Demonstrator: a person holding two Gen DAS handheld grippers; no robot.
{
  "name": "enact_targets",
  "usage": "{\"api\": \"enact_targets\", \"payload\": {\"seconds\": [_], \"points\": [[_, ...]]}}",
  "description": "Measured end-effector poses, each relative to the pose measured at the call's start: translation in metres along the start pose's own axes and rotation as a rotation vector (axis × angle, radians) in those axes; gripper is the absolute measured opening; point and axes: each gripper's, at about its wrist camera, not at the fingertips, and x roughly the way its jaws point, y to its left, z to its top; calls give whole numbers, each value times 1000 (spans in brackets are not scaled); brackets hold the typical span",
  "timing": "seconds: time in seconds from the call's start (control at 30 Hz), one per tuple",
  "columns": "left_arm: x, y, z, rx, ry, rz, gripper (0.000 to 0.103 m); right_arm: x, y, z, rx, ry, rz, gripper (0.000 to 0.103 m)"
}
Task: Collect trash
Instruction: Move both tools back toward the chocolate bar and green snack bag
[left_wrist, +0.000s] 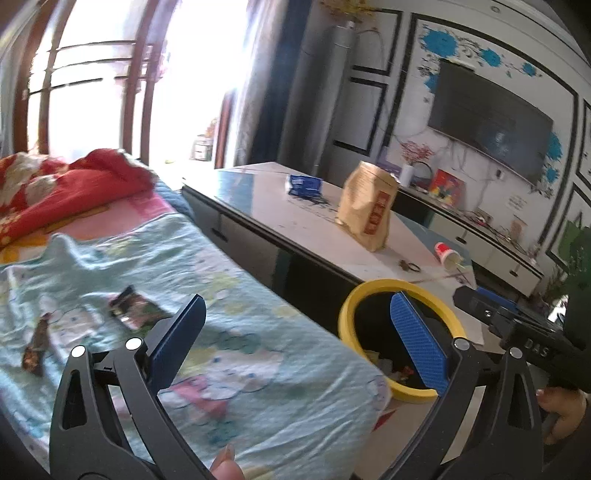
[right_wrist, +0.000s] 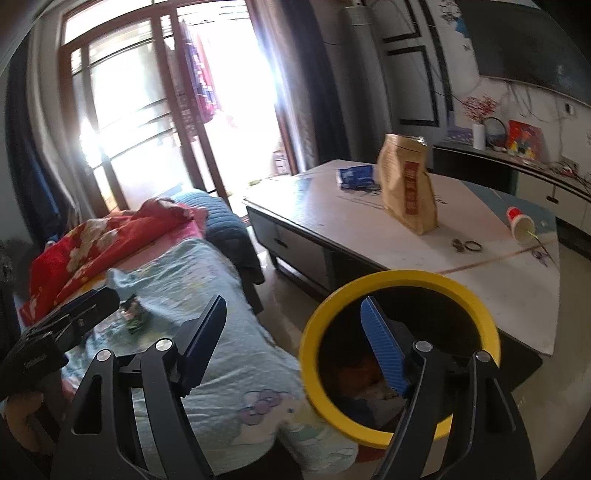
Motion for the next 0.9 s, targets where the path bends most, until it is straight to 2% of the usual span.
{"api": "enact_targets", "payload": {"seconds": [0.2,0.57,0.77,0.9], "points": [[-18,33,-3,-40,-19,75,92,4,30,-3,-55,15,59,73],[-46,85,-3,-129,-56,152,92,17,93,-15,-162,64,157,73],[-60,120,-8,-185,-56,222,92,35,133,-18,-197,98,239,73],[-65,145,-14,-220,-26,272,92,57,158,-22,-217,136,258,73]]}}
